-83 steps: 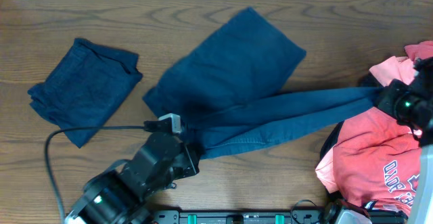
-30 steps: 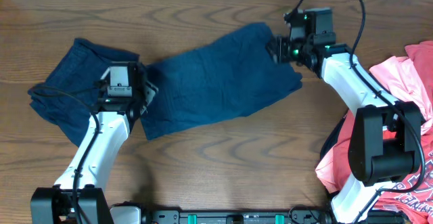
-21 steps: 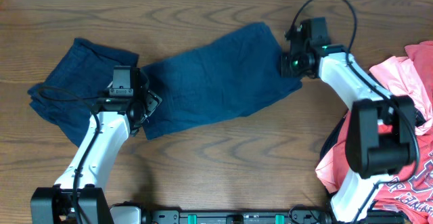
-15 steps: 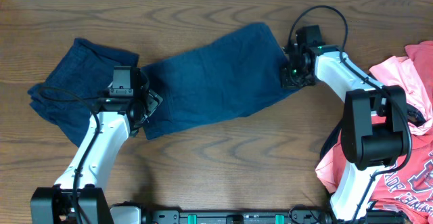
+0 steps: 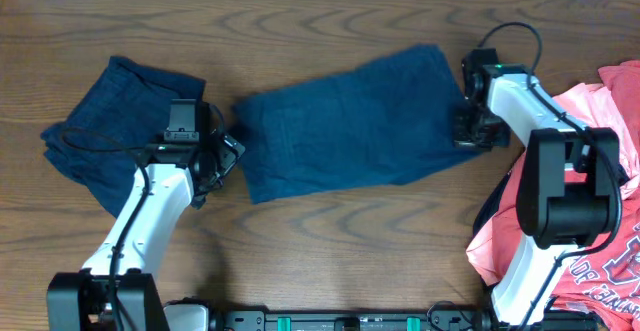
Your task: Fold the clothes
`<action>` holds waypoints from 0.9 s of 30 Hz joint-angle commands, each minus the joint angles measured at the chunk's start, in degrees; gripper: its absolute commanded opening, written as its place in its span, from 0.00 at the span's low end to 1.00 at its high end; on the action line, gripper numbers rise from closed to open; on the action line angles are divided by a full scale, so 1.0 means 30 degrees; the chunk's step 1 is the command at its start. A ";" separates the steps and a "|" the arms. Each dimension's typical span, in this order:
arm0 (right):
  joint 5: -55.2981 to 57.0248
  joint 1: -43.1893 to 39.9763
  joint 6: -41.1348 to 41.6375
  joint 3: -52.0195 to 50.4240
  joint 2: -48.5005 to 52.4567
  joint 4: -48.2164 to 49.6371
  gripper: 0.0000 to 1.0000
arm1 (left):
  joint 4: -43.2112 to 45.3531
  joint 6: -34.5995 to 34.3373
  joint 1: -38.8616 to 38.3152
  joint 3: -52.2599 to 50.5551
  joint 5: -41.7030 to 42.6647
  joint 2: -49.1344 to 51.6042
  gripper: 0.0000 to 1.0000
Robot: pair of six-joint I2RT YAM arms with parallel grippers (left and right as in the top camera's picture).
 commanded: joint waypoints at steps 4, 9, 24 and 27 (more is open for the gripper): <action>0.0845 -0.0342 0.1166 -0.0175 -0.0583 -0.0160 0.10 | 0.2142 0.1501 -0.0568 -0.0270 0.2783 0.1523 0.99; 0.0481 -0.0328 0.0925 -0.0175 -0.2688 0.0175 0.27 | 0.3796 0.2397 -0.0896 -0.0270 0.5391 0.3002 0.98; -0.5916 0.0087 -0.1596 -0.0182 -0.5034 0.1020 0.22 | 0.4364 0.4626 -0.2033 -0.0248 0.5814 0.5996 0.07; -0.8043 0.0634 -0.3147 -0.0197 -0.5034 0.0976 0.21 | 0.3628 0.6317 -0.1785 -0.0058 0.5617 0.5872 0.06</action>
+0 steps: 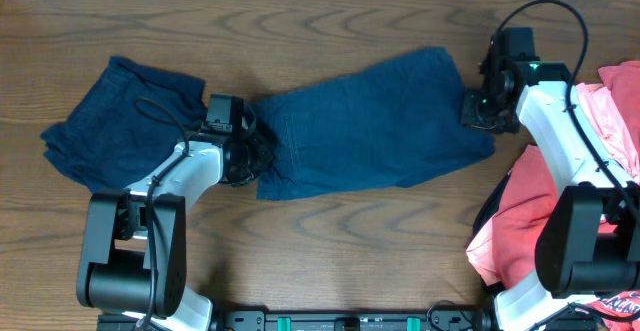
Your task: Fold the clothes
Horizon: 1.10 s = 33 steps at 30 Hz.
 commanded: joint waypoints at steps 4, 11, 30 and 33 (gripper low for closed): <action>-0.5355 0.1814 -0.3228 0.0022 0.0095 0.0073 0.03 | -0.3483 0.2222 0.0838 0.0415 -0.0546 -0.0066 0.06; -0.5479 0.4728 -0.3213 -0.0109 0.1443 0.0124 0.01 | -0.7410 0.3235 0.1698 0.2477 -0.0554 -0.3286 0.06; -0.8859 1.5016 -0.1253 -0.0138 0.6951 0.8881 0.08 | -0.8459 0.2965 0.1668 0.3716 -0.0160 -1.0892 0.06; -0.7847 1.5030 -0.1027 0.0532 0.6790 0.8553 0.15 | -0.8459 0.2973 0.1668 0.3716 -0.0168 -1.0958 0.06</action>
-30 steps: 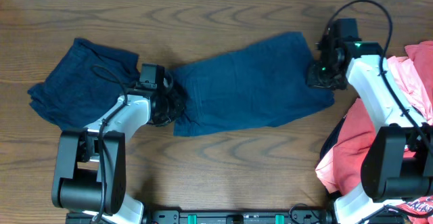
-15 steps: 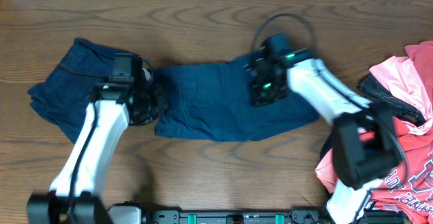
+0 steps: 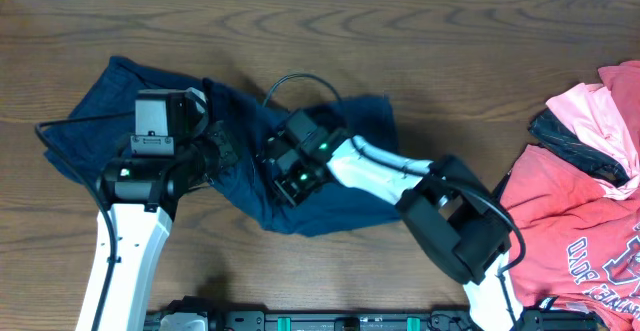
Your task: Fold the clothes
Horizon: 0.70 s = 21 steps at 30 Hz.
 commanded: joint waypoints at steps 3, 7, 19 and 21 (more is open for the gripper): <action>0.2025 -0.0787 0.0685 0.1209 -0.0328 -0.1501 0.17 | -0.0029 0.0189 0.0029 0.0517 0.0102 -0.0175 0.06; 0.3461 -0.2375 0.0641 0.2025 -0.1807 -0.3475 0.27 | -0.0022 0.0197 0.0029 0.0517 0.0015 -0.0175 0.06; 0.8123 -0.7249 -0.0721 0.0780 -0.2776 -0.8619 0.16 | -0.0015 0.0175 0.0029 0.0517 0.0000 -0.0175 0.06; 0.8342 -0.7563 -0.0721 -0.0109 -0.2769 -0.8444 0.15 | -0.0015 -0.0051 0.0029 0.0517 0.0160 -0.0175 0.06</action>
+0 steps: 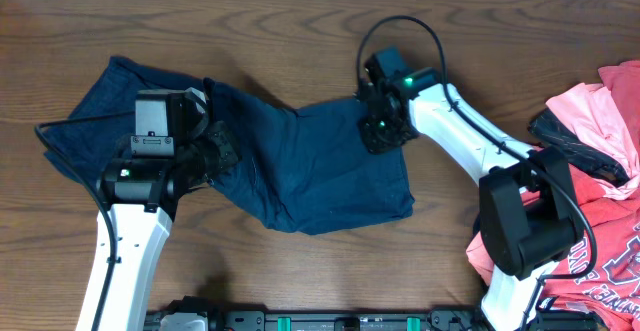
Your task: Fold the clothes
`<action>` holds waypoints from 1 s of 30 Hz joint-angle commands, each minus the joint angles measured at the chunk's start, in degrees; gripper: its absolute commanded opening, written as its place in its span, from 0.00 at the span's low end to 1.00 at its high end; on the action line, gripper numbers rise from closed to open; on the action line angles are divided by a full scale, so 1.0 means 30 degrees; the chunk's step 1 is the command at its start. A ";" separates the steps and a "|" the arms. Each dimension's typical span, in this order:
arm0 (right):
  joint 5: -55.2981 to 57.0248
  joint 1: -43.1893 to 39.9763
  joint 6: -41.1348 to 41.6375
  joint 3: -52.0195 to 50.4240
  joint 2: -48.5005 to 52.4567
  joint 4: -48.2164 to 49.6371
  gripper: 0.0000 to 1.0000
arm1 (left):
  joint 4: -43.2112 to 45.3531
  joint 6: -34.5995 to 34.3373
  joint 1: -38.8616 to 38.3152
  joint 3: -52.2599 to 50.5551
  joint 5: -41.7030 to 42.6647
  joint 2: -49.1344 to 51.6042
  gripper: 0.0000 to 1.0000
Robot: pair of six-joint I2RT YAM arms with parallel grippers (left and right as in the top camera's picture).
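A dark blue garment (300,166) lies bunched across the table's middle in the overhead view. Its left edge is raised and overlaps a second dark blue garment (100,111) at the far left. My left gripper (217,149) sits at that raised left edge and looks shut on it. At the garment's upper right corner is my right gripper (380,131), its fingers down on the cloth. Dark fingers against dark cloth hide whether they grip it.
A heap of red printed shirts (590,221) with a dark piece (560,131) on it fills the right edge. The right arm (470,151) stretches across from there. Bare wooden table (300,31) runs along the back.
My right gripper has moved from the garment's middle-left to its upper right corner. The garment now reaches further right at its lower edge. The left gripper has not moved.
The garment first lay flat with a gripper at each end. Then both grippers were on its ends. Later it sat further left, with its left edge up by the left gripper and the right gripper at its middle. Now the right gripper is back at its right side.
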 commanded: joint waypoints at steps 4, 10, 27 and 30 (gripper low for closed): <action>0.1188 -0.0466 -0.0335 -0.2805 0.0306 0.0984 0.14 | 0.0430 -0.0248 0.0029 0.0510 0.1566 -0.0168 0.06; 0.1180 -0.0372 -0.0313 -0.4503 0.0306 0.2302 0.13 | 0.1384 -0.1523 -0.0933 0.0510 0.2623 -0.0160 0.06; 0.1173 -0.0379 0.0277 -0.4728 0.0306 0.1727 0.15 | 0.9202 -0.3963 -0.8422 0.0503 0.2535 0.4692 0.11; 0.1290 -0.0576 0.0918 -0.4459 0.0197 0.0969 0.22 | 1.0426 -0.3963 -0.8670 0.0503 0.2550 0.5676 0.23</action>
